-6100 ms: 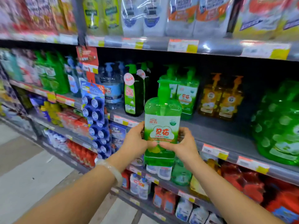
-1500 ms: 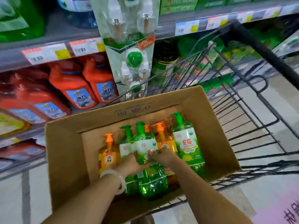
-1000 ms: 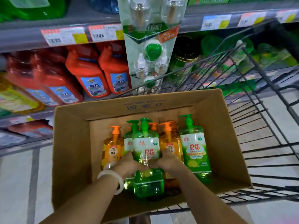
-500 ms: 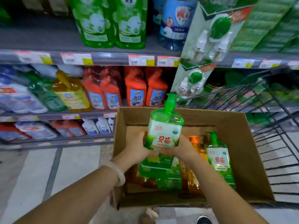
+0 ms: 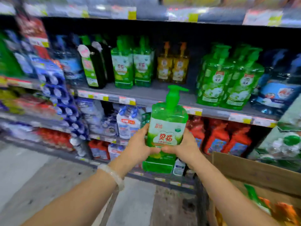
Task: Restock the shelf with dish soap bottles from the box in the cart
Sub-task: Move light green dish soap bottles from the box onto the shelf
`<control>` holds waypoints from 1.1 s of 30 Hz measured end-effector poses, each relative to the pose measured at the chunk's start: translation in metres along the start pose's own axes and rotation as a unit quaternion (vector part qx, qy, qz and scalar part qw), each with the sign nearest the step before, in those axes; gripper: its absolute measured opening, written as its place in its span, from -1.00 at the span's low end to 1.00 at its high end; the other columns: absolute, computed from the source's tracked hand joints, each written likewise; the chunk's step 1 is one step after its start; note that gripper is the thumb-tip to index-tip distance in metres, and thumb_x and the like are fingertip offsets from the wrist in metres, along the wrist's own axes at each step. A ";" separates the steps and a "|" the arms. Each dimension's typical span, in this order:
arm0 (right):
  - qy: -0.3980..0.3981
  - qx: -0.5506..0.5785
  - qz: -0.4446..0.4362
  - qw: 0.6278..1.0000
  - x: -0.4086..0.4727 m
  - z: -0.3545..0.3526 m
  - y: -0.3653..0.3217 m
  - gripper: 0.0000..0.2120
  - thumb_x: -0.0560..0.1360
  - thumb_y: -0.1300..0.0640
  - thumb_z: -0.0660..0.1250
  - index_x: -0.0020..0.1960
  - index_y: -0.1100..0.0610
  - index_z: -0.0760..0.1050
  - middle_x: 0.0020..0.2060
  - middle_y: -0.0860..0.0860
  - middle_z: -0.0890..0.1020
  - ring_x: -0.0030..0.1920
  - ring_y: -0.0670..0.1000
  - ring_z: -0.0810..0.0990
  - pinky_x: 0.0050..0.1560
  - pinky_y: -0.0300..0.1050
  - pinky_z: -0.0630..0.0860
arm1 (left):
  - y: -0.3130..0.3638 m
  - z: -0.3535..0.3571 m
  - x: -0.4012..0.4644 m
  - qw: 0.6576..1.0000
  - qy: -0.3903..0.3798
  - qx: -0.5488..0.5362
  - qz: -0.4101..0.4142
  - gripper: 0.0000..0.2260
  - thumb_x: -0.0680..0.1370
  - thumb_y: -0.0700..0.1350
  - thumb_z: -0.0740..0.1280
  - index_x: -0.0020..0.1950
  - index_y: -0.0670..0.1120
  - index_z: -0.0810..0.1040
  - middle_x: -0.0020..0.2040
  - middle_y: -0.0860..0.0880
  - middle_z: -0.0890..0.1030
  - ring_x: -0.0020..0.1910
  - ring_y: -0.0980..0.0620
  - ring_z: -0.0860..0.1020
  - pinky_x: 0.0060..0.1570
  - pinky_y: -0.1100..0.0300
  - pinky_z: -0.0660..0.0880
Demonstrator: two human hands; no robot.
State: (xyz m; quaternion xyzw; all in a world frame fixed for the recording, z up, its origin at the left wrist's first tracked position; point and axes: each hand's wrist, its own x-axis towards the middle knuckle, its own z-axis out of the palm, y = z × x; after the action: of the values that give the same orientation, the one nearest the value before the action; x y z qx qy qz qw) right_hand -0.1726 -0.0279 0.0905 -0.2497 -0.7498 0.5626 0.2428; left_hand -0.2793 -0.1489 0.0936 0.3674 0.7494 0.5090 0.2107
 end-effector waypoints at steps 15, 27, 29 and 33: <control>0.044 -0.099 -0.110 0.988 0.182 0.074 -0.059 -0.38 0.08 0.34 0.60 0.06 0.09 0.45 -0.09 0.00 0.55 0.15 0.16 0.49 0.12 0.08 0.51 | -0.006 -0.109 0.150 0.994 0.086 0.009 0.063 -0.31 0.34 -0.37 0.47 0.39 0.01 0.33 0.20 -0.18 0.51 0.17 -0.11 0.52 0.16 -0.06 0.51; 0.085 -0.181 -0.077 0.977 0.356 0.078 -0.041 -0.32 0.18 0.20 0.59 0.24 0.05 0.41 0.10 0.05 0.47 0.06 -0.09 0.36 0.13 -0.01 0.45 | -0.026 -0.119 0.325 0.988 0.132 0.062 0.060 -0.37 0.32 -0.34 0.49 0.34 -0.11 0.38 0.13 0.04 0.57 0.12 0.10 0.51 0.09 0.34 0.40; 0.093 -0.185 -0.060 0.976 0.370 0.082 -0.033 -0.34 0.19 0.18 0.58 0.24 0.05 0.41 0.12 0.04 0.46 0.10 -0.04 0.37 0.15 0.00 0.43 | -0.033 -0.120 0.340 0.987 0.134 0.071 0.057 -0.38 0.32 -0.33 0.49 0.34 -0.13 0.39 0.16 -0.02 0.59 0.16 0.05 0.54 0.19 0.22 0.44; 0.097 -0.199 -0.042 0.974 0.390 0.087 -0.026 -0.35 0.22 0.12 0.57 0.26 0.06 0.42 0.15 0.07 0.49 0.21 0.05 0.40 0.15 -0.01 0.44 | -0.046 -0.122 0.361 0.983 0.154 0.087 0.041 -0.54 0.36 -0.23 0.50 0.21 -0.14 0.48 0.09 -0.08 0.64 0.09 -0.04 0.59 0.14 0.05 0.52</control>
State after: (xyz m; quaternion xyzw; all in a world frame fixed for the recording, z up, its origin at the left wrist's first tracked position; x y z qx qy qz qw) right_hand -0.5263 0.1555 0.1264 -0.3147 -0.8295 0.3646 0.2828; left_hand -0.6100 0.0437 0.1204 0.3321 0.7984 0.5008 0.0393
